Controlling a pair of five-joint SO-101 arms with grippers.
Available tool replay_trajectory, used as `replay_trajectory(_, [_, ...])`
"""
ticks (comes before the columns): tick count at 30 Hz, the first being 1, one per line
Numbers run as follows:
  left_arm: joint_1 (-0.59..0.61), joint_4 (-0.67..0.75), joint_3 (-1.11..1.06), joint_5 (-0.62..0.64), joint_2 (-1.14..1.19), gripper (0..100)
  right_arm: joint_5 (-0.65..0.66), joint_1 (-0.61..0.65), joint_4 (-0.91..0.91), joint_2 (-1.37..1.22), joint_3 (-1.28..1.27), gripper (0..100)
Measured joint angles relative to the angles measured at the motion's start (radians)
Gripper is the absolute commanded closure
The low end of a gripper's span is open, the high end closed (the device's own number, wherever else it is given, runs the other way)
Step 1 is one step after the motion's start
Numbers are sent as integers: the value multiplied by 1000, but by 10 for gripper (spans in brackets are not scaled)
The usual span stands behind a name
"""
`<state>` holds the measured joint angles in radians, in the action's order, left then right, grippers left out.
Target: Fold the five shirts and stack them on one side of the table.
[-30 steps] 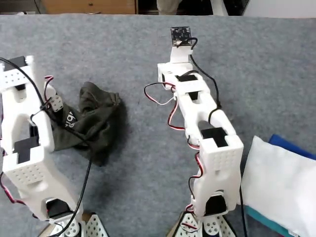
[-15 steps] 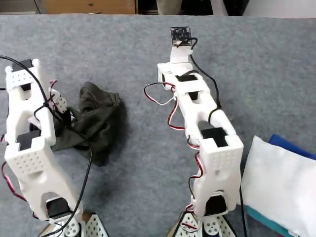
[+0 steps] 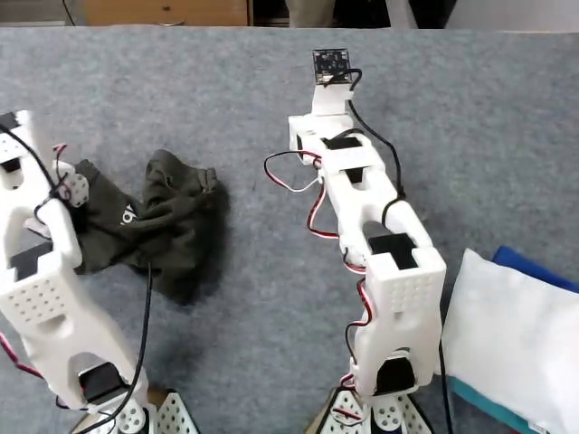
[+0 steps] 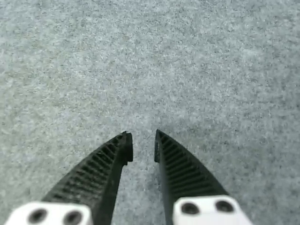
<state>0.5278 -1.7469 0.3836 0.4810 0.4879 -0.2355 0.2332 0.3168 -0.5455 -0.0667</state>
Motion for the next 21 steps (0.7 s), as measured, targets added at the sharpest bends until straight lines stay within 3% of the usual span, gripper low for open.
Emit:
replay_trajectory(8, [141,0,-49,-224,-384,981,5,15,0,0,0,896])
replay_trajectory(12, [265,0,-118,-359,-586,981,98,66,35,0,0,896])
replay_trajectory(16, [399,0,-224,-486,-707,981,163,132,184,0,55,884])
replay_trajectory(21, [566,0,-381,-674,-736,981,195,255,531,-2,258,843])
